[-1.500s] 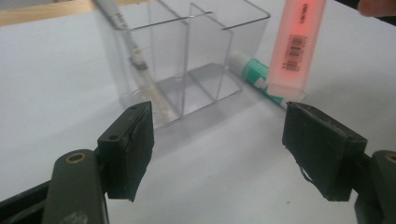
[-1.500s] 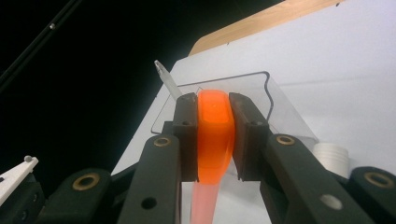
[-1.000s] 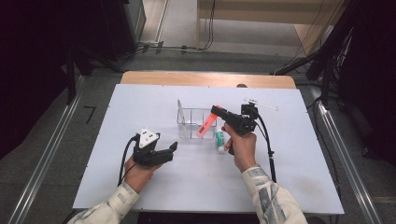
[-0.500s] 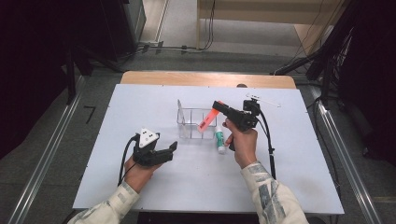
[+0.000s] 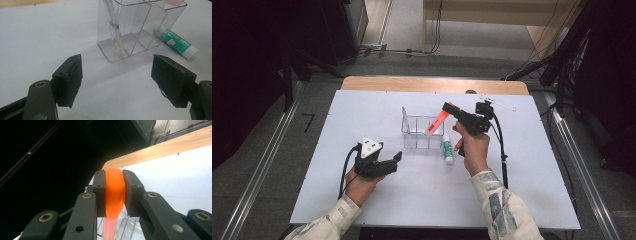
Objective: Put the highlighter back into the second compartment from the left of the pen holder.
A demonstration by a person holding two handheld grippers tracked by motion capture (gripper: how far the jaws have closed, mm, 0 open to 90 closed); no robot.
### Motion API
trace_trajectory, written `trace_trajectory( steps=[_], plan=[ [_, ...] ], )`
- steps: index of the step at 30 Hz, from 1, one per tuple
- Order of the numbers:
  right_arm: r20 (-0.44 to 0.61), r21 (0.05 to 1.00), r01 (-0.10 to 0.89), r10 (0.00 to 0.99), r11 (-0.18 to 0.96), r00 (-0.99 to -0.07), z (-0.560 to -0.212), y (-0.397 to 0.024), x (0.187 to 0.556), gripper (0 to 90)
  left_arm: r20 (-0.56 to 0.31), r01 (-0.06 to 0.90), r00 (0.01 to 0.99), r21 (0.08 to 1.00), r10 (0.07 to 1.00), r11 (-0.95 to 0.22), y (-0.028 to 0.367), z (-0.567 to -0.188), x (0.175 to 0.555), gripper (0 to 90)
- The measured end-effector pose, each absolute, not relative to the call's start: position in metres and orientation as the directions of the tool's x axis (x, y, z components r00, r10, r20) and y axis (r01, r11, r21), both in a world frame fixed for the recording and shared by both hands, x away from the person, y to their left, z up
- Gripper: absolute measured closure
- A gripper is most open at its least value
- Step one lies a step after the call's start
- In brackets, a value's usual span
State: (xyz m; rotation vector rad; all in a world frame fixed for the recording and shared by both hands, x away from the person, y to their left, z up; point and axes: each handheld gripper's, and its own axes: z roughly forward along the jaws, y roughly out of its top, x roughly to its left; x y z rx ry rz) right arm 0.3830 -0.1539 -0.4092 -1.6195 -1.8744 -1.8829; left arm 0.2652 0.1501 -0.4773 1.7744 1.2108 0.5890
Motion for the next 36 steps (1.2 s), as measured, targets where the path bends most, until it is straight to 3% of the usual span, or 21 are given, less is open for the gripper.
trace_trajectory(
  steps=[16, 36],
  plan=[
    [0.633, 0.716, 0.645, 0.639, -0.268, -0.437, -0.421, -0.141, 0.394, 71.8, -0.094, 0.491, 0.411, 0.861, 0.907, -0.134, 0.150, -0.478, 0.266, 25.3],
    [0.471, 0.801, 0.587, 0.728, -0.118, -0.498, -0.431, -0.113, 0.385, 69.4, -0.093, 0.493, 0.412, 0.859, 0.906, -0.136, 0.150, -0.478, 0.266, 25.3]
  ],
)
